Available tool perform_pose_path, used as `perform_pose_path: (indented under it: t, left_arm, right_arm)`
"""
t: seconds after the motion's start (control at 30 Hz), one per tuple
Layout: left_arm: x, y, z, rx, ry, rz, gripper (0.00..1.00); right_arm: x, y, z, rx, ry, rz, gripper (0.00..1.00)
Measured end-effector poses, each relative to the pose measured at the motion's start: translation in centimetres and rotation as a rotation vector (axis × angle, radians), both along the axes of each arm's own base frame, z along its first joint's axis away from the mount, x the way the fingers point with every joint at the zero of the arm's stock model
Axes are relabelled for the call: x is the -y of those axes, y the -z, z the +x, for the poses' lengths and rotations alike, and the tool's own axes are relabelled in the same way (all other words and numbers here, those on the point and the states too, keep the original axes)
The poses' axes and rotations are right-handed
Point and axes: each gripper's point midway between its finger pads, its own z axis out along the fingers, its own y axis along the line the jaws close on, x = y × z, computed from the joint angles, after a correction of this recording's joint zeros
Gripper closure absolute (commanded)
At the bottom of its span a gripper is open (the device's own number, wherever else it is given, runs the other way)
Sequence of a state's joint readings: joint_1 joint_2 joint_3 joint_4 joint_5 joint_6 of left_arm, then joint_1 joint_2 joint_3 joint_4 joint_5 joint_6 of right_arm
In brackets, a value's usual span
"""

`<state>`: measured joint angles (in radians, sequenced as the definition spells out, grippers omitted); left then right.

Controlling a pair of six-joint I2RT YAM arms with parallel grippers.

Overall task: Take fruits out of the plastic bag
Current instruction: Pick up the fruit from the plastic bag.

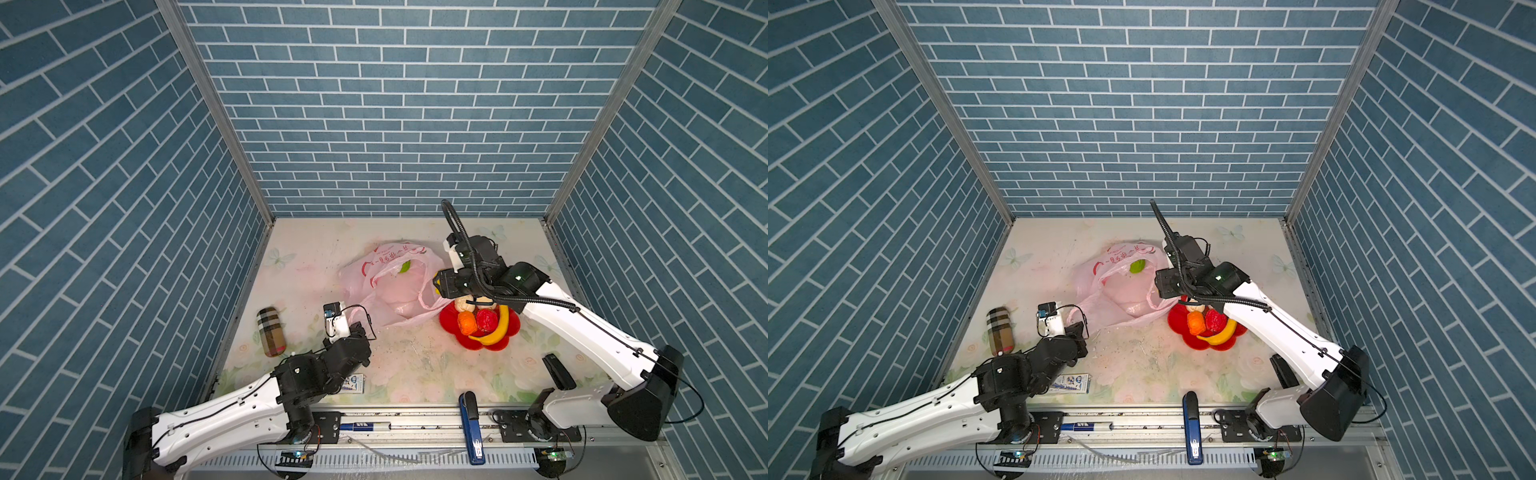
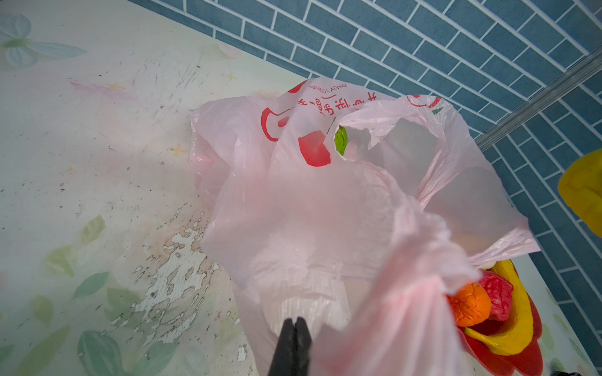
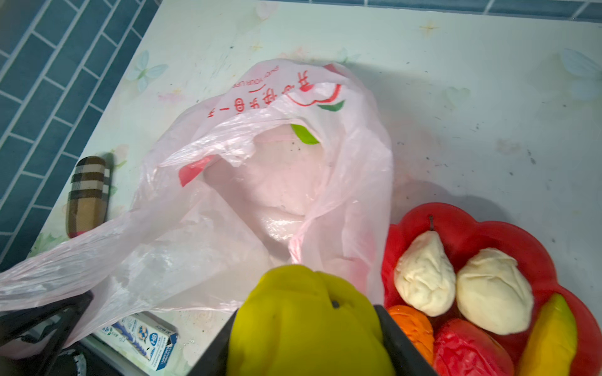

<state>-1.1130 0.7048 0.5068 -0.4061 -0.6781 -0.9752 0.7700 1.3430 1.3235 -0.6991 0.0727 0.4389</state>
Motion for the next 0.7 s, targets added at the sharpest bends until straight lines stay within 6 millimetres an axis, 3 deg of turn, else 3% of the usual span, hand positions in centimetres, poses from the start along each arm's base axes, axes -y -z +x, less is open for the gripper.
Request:
perform_pose_path:
  t: [0.3, 0.7]
  left_arm:
    - [-0.4, -0.9, 0.0, 0.015, -0.011, -0.008, 1.0]
    - [-1.2, -0.8, -0.2, 0.016, -0.025, 0.009, 1.0]
  right_arm:
    - [5.0, 2.0, 0.5, -0.022, 0.119, -0.048, 0.46]
    - [6.7, 6.9, 0.2, -0.101, 0.152, -0.118, 0.46]
